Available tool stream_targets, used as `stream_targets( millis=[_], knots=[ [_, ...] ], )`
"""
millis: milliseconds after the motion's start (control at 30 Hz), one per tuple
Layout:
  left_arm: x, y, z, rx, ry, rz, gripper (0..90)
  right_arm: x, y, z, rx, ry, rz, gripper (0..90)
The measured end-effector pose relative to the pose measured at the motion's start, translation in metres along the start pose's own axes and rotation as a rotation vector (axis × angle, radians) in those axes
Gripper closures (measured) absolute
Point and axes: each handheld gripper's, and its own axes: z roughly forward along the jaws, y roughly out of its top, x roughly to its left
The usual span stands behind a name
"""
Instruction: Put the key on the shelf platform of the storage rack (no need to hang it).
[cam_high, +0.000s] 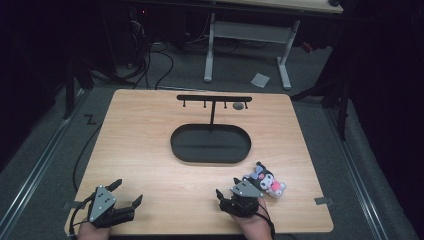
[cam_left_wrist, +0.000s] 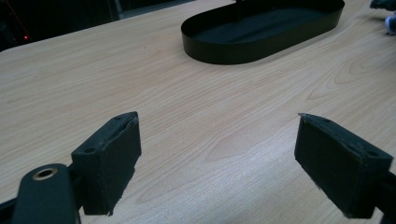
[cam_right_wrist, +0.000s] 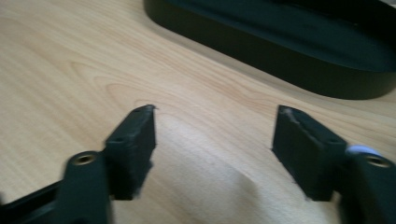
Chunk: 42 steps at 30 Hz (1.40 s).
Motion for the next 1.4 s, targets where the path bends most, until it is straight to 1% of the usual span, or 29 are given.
stream_targets(
  millis=[67,200,333,400,467,533,600,633,700,767,800,833,867,933,967,1000,1033,1100,1133,1167,1267,1300,1333,1367,1400],
  knots=[
    [0.001,0.0,0.001,0.004,-0.002,-0.013,15.2,-0.001,0.0,0.0,-0.004,-0.013,0.003,22.1],
    [0.001,0.0,0.002,0.003,-0.001,-0.015,15.2,-0.001,0.0,0.001,-0.002,-0.025,0.001,20.9],
    [0.001,0.0,0.002,-0.009,0.007,-0.015,15.2,-0.002,0.001,0.0,-0.009,-0.034,-0.004,19.7],
    [0.001,0.0,0.001,-0.015,0.012,-0.015,15.2,-0.001,0.002,0.0,-0.011,-0.034,0.0,19.1],
    [0.001,0.0,0.001,-0.02,0.015,-0.016,15.2,-0.002,0.002,0.0,-0.001,-0.028,-0.006,17.6],
    [0.002,0.0,-0.001,-0.025,0.021,-0.026,15.2,-0.001,0.002,0.002,0.007,-0.021,-0.002,15.8],
    [0.003,0.001,0.0,-0.019,0.02,-0.041,15.2,-0.001,0.003,0.003,0.015,-0.015,-0.005,15.7],
    [0.003,0.001,0.0,-0.019,0.02,-0.041,15.2,-0.001,0.003,0.003,0.015,-0.015,-0.005,15.7],
    [0.004,0.001,0.001,-0.014,0.036,-0.055,15.1,-0.001,0.007,0.004,0.03,-0.013,-0.026,15.5],
    [0.005,0.001,0.001,-0.014,0.039,-0.061,15.2,-0.001,0.009,0.004,0.036,-0.01,-0.032,15.4],
    [0.005,0.002,0.0,-0.016,0.041,-0.067,15.1,-0.001,0.012,0.003,0.048,0.0,-0.049,14.9],
    [0.005,0.002,0.0,-0.016,0.041,-0.067,15.1,-0.001,0.014,0.002,0.063,0.005,-0.058,14.1],
    [0.006,0.002,-0.001,-0.015,0.043,-0.073,15.1,-0.001,0.014,0.002,0.063,0.005,-0.058,14.1],
    [0.007,0.003,0.0,-0.004,0.038,-0.076,15.1,-0.005,0.018,0.001,0.107,0.001,-0.082,11.1],
    [0.006,0.004,0.002,-0.001,0.046,-0.067,15.1,-0.006,0.019,0.001,0.126,-0.001,-0.079,11.1],
    [0.006,0.004,0.002,-0.001,0.046,-0.067,15.1,-0.006,0.019,0.001,0.126,-0.001,-0.079,11.1],
    [0.004,0.005,0.004,0.003,0.046,-0.056,15.1,-0.01,0.021,0.001,0.133,0.003,-0.081,11.0],
    [0.004,0.005,0.006,0.007,0.041,-0.049,15.1,-0.012,0.021,0.002,0.158,0.011,-0.079,11.4],
    [0.003,0.006,0.007,0.011,0.038,-0.042,15.1,-0.012,0.021,0.002,0.158,0.011,-0.079,11.4],
    [0.001,0.006,0.009,0.023,0.03,-0.031,15.1,-0.012,0.02,0.003,0.177,0.016,-0.076,11.7],
    [-0.003,0.008,0.013,0.047,0.02,0.008,15.1,-0.013,0.018,0.005,0.233,0.033,-0.097,12.3],
    [-0.004,0.008,0.015,0.051,0.021,0.023,15.2,-0.013,0.019,0.005,0.278,0.048,-0.1,12.3],
    [-0.006,0.009,0.016,0.051,0.024,0.032,15.2,-0.014,0.019,0.005,0.289,0.058,-0.096,12.3],
    [-0.006,0.009,0.016,0.051,0.024,0.032,15.2,-0.014,0.019,0.005,0.289,0.058,-0.096,12.3],
    [-0.007,0.01,0.018,0.049,0.029,0.036,15.2,-0.015,0.021,0.005,0.301,0.072,-0.102,12.3]
  ],
)
